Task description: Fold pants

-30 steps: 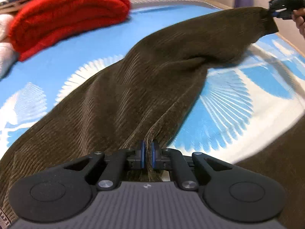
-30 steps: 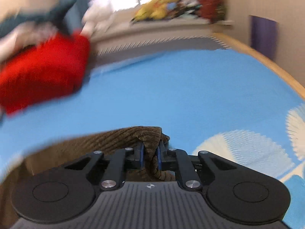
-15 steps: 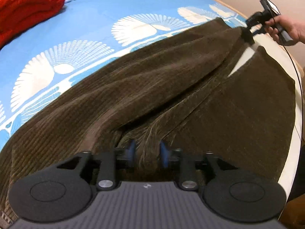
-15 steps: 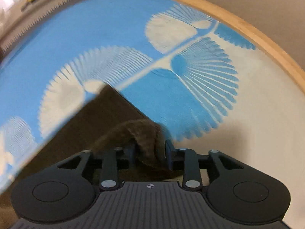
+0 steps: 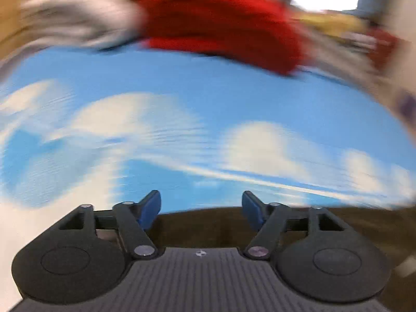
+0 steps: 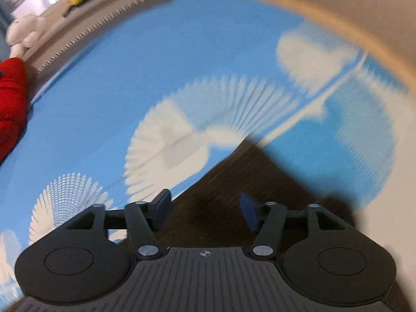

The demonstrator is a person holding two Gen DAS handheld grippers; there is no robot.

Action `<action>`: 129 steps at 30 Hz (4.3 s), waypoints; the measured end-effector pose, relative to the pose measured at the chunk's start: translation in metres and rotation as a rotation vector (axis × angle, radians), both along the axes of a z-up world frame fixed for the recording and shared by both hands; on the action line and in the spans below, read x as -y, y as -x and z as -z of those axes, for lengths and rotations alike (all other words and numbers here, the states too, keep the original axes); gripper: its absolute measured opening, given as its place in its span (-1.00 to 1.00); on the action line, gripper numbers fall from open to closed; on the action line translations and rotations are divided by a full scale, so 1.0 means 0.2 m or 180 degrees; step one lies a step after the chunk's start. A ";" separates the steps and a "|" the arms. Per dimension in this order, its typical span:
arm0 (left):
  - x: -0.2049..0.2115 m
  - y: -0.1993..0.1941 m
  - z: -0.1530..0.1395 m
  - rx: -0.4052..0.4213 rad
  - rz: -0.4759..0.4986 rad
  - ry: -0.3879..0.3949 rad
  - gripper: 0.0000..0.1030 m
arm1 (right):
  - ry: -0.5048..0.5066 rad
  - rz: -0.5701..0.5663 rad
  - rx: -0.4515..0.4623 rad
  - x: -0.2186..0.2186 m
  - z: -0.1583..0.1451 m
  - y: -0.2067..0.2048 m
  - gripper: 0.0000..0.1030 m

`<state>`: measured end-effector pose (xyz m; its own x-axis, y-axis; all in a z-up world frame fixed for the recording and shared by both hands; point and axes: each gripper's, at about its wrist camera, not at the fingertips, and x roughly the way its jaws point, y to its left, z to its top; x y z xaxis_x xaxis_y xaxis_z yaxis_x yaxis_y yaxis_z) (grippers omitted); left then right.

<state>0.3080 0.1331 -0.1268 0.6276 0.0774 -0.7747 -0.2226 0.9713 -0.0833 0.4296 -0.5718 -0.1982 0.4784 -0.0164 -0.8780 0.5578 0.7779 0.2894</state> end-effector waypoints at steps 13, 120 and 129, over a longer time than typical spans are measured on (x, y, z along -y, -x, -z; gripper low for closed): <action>-0.35 -0.04 0.30 -0.0683 -0.0366 0.0260 0.04 | 0.1176 0.0491 -0.0611 -0.27 0.12 -0.23 -0.84; 0.35 0.83 -0.06 -0.0752 0.1536 -0.0385 0.13 | 0.1168 -0.0828 0.0948 -0.71 -0.61 1.69 0.10; 0.49 0.78 -0.27 0.0095 0.1286 -0.0343 0.28 | 0.1338 -0.1002 0.1211 -0.80 -0.67 1.68 0.09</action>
<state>0.1516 0.0348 -0.0720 0.6463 -0.1001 -0.7565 0.1792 0.9835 0.0230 0.0927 -0.4112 -0.0643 0.7927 -0.1299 -0.5956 0.2030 0.9775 0.0571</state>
